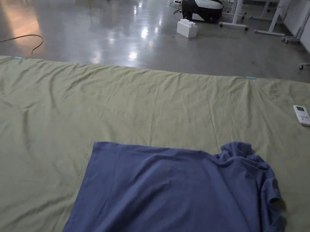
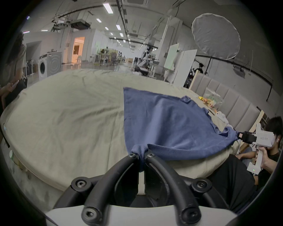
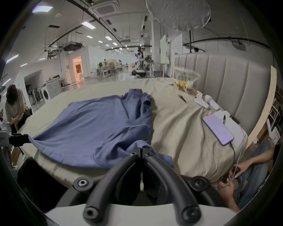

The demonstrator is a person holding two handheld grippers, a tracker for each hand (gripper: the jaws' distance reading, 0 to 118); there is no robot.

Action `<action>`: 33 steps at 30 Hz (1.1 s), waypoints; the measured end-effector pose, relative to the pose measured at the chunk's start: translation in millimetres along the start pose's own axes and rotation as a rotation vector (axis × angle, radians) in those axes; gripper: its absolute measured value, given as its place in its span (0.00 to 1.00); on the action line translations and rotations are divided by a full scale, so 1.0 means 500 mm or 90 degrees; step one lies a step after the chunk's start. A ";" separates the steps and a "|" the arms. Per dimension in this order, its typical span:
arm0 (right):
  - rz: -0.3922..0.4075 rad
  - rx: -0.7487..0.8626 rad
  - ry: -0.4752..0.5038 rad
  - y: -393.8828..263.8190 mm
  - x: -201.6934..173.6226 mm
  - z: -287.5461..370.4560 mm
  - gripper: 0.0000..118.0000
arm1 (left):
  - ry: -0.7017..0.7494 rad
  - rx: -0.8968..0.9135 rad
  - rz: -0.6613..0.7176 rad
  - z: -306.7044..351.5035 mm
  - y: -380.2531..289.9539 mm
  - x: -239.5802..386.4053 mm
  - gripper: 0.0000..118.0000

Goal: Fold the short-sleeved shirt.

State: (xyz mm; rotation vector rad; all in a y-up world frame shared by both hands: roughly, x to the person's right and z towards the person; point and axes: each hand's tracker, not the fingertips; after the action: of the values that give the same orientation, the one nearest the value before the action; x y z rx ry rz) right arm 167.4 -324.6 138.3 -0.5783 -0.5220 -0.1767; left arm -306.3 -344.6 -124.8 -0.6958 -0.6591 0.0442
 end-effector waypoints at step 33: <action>0.063 0.280 0.113 0.217 -0.087 0.279 0.23 | 0.097 0.388 -0.211 0.342 0.191 0.281 0.06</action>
State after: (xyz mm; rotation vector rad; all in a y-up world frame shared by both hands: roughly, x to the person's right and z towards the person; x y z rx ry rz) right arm 104.3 -155.8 163.5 -0.1564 -0.3434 -0.0161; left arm -275.8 -136.2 -7.5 0.0019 -0.5665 -0.1102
